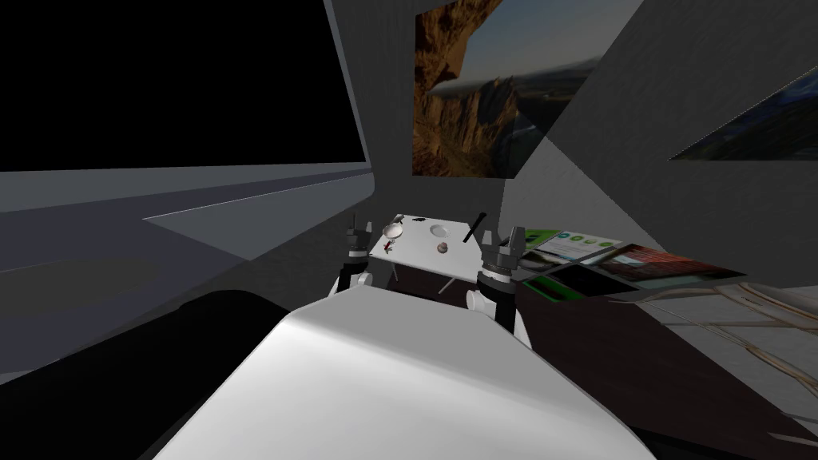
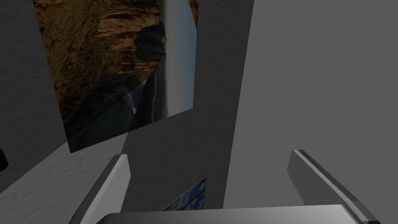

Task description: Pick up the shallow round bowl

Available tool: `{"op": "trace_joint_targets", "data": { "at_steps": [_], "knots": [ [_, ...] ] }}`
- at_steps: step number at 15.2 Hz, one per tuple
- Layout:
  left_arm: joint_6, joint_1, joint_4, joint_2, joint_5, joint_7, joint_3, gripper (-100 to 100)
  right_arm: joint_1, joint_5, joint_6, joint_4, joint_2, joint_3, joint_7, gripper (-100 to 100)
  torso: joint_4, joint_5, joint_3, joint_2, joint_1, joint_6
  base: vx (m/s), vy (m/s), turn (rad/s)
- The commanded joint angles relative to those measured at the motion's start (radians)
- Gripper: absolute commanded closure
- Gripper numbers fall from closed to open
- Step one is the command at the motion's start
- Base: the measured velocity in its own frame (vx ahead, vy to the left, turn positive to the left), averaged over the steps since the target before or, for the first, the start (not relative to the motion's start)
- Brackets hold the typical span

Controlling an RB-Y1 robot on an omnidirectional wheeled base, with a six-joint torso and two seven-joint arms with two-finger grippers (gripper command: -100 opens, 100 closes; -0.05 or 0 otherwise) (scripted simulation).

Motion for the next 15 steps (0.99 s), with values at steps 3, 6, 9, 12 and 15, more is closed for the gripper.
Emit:
{"op": "trace_joint_targets", "data": {
  "at_steps": [3,6,9,12,15],
  "knots": [
    [0.046,-0.043,0.042,0.072,0.007,0.016,-0.003,-100,0.000,0.000,0.000,0.000,0.000,0.000,0.000,0,0.000,0.000,0.000,0.000,0.000,0.000,-0.004,-0.006,0.002],
    [0.096,-0.088,0.087,0.109,0.015,0.033,-0.007,-100,0.000,0.000,0.000,0.000,0.000,0.000,0.000,0,0.000,0.000,0.000,0.000,-0.001,0.000,-0.010,-0.015,0.003],
    [0.161,-0.147,0.146,0.139,0.025,0.055,-0.011,-100,0.000,0.000,0.000,0.000,0.000,0.000,0.000,0,0.000,0.000,0.000,0.000,-0.001,0.000,-0.011,-0.018,0.003],
    [0.199,-0.181,0.180,0.152,0.031,0.068,-0.014,-100,0.000,0.000,0.000,0.000,0.000,0.000,0.000,0,0.000,0.000,0.000,0.000,-0.001,0.000,-0.012,-0.016,0.005],
    [0.271,-0.246,0.241,0.175,0.044,0.096,-0.020,-100,0.000,0.000,0.000,0.000,0.000,0.000,0.000,0,0.000,0.000,0.000,0.000,-0.001,0.000,-0.011,-0.017,0.004]
  ]
}}
